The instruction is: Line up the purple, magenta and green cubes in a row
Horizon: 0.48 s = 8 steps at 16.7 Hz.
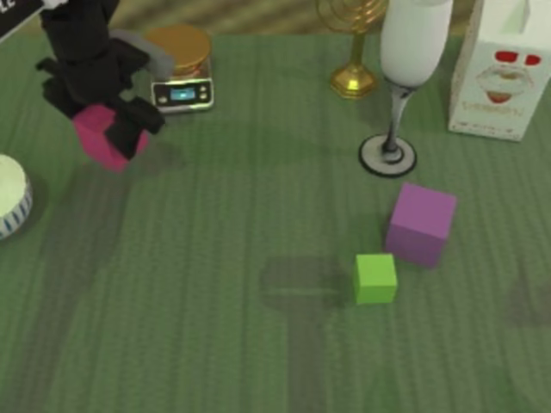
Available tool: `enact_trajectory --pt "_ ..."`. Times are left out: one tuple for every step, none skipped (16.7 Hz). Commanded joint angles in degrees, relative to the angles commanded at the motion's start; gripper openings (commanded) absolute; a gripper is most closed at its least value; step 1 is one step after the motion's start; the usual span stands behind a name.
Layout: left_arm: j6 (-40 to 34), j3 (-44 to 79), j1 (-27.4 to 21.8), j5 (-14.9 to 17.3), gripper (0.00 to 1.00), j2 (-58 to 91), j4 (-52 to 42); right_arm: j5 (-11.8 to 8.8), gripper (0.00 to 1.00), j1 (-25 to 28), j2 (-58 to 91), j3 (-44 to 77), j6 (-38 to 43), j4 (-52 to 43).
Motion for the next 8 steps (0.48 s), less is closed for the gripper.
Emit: enact_trajectory --pt "0.0 0.1 0.0 0.0 0.0 0.0 -0.1 0.0 1.0 0.0 0.0 0.0 0.0 0.0" --pt "0.0 0.1 0.0 0.0 0.0 0.0 -0.1 0.0 1.0 0.0 0.0 0.0 0.0 0.0" --pt "0.1 -0.1 -0.3 0.0 0.0 0.2 0.1 0.0 1.0 0.0 0.0 0.0 0.0 0.0" --pt "0.1 -0.1 -0.3 0.0 0.0 0.2 0.1 0.0 1.0 0.0 0.0 0.0 0.0 0.0" --pt "-0.5 -0.1 -0.6 0.0 0.0 0.1 0.1 0.0 1.0 0.0 0.0 0.0 0.0 0.0" --pt "-1.6 -0.2 -1.2 0.0 0.0 0.0 0.1 0.0 1.0 0.0 0.0 0.0 0.0 0.0" --pt "-3.2 -0.4 -2.0 0.0 0.0 -0.2 0.1 0.0 1.0 0.0 0.0 0.0 0.0 0.0" --pt "-5.3 -0.7 -3.1 -0.1 0.0 -0.4 0.1 0.0 1.0 0.0 0.0 0.0 0.0 0.0"
